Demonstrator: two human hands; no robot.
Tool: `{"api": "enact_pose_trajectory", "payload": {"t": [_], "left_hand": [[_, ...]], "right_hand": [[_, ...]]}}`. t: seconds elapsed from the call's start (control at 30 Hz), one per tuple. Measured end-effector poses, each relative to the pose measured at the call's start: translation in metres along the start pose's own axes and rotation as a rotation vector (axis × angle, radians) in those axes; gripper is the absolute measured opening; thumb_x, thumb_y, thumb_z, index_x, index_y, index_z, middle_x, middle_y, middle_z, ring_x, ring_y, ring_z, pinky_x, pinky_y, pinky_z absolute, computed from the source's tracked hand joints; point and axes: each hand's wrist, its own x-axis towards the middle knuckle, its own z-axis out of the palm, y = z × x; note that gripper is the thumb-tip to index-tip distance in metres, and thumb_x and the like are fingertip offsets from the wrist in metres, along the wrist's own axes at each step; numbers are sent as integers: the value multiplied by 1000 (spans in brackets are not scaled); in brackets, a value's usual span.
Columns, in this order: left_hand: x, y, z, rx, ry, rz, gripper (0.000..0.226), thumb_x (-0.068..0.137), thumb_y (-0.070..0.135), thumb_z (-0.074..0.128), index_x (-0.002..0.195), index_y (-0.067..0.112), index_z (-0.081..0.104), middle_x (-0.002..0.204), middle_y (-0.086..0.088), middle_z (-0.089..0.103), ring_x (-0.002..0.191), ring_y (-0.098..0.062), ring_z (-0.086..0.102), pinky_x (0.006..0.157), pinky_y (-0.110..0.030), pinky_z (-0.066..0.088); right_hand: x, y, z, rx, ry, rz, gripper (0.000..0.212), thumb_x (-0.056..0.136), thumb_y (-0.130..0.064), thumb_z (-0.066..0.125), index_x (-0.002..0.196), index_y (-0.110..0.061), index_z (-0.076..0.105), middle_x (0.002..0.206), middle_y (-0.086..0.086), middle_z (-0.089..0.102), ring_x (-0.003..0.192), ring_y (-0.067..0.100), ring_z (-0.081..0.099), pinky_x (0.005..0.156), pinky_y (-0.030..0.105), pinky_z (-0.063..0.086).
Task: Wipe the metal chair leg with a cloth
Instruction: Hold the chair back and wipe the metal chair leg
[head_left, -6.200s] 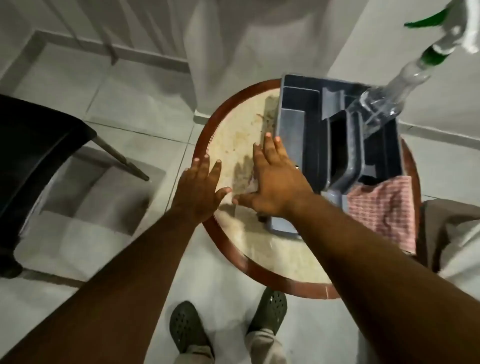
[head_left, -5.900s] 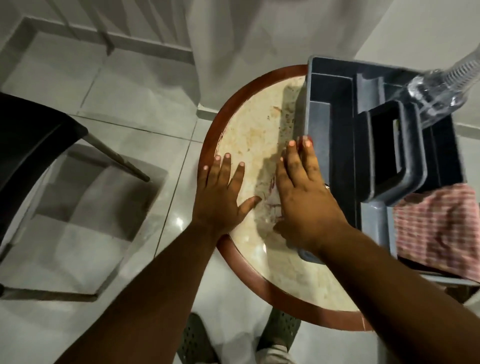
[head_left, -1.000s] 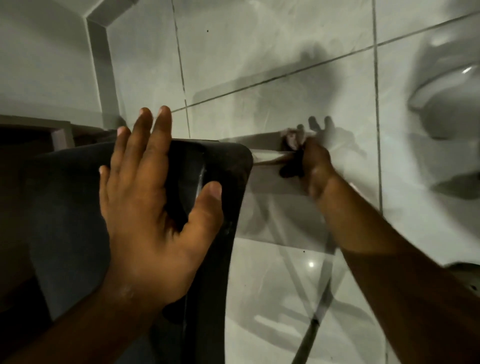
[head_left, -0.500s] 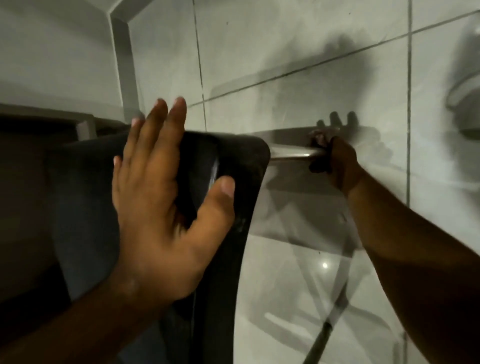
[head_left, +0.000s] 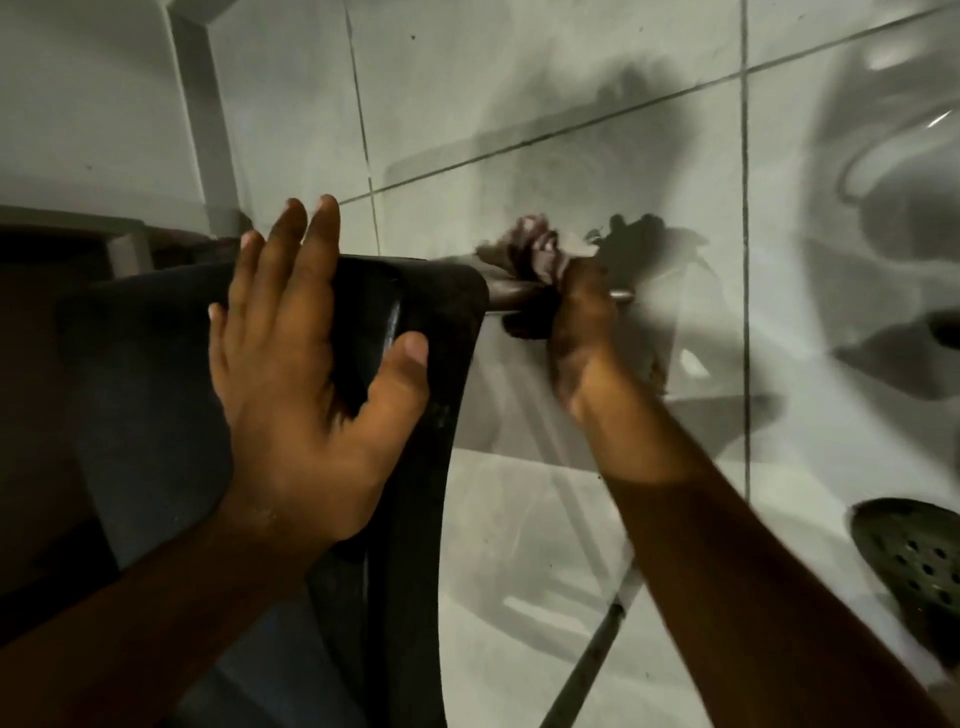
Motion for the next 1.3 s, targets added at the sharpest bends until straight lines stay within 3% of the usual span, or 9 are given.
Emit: {"api": "enact_pose_trajectory", "payload": {"t": [0.17,0.47,0.6,0.7,0.77,0.83,0.97,1.1,1.3], "left_hand": [[-1,4,-1,2,1,-23,77,84,53,42,152,20,26,162,-4,27,153,-22,17,120,-63,15],[0,1,0,-20,-8,-23,77,84,52,42,151,18,24,163,-5,25,154,-24,16,120,-64,14],[-2,3,-2,-18,-8,-48,78,84,53,41,152,19,23,163,-6,25,154,-26,14,119,-66,14],[-1,6,-3,29,-14,-57,79,83,54,38,152,19,24,163,-8,25,153,-28,14,118,-67,15],[-1,8,-4,41,-27,-68,81,82,56,37,153,20,23,163,-7,24,153,-28,14,118,-66,14],[-1,8,-5,32,-30,-69,81,81,57,36,153,22,23,164,-5,24,154,-26,13,119,-65,13],[-1,7,-3,7,-17,-51,80,82,56,38,152,21,24,163,-3,24,154,-24,14,120,-64,12],[0,1,0,-25,-9,-31,78,84,54,40,152,20,25,160,-9,30,151,-29,21,117,-67,18],[-2,-3,3,-90,-54,6,78,87,50,44,152,10,25,152,-23,35,144,-43,29,114,-71,22]], "right_hand": [[80,-4,-38,-193,-50,78,35,100,-25,44,126,-12,63,97,2,68,82,24,64,44,27,46],[83,-1,-36,-196,31,83,20,98,-21,45,94,-14,64,106,15,59,59,26,53,36,28,43],[-6,-13,3,-117,-73,82,45,103,-25,36,134,1,55,101,17,66,61,27,59,41,30,47],[-78,-12,21,173,-149,30,52,93,-20,34,131,8,55,133,34,54,100,4,56,87,24,48],[-99,-13,21,134,-243,-32,52,87,-14,34,128,7,59,143,35,44,103,-9,39,98,18,25],[-97,-15,29,108,-316,-19,47,93,-25,42,133,-6,59,145,25,47,118,-3,50,109,24,36],[-48,-17,16,146,-160,28,27,100,-29,49,113,-11,64,109,10,67,87,22,67,61,33,55],[10,-6,-10,152,-135,-41,19,98,-18,42,87,-17,58,102,12,58,84,27,56,54,33,36],[84,-6,-48,-146,-39,121,25,100,-22,44,82,-16,60,84,6,61,65,26,58,42,33,48]]}}
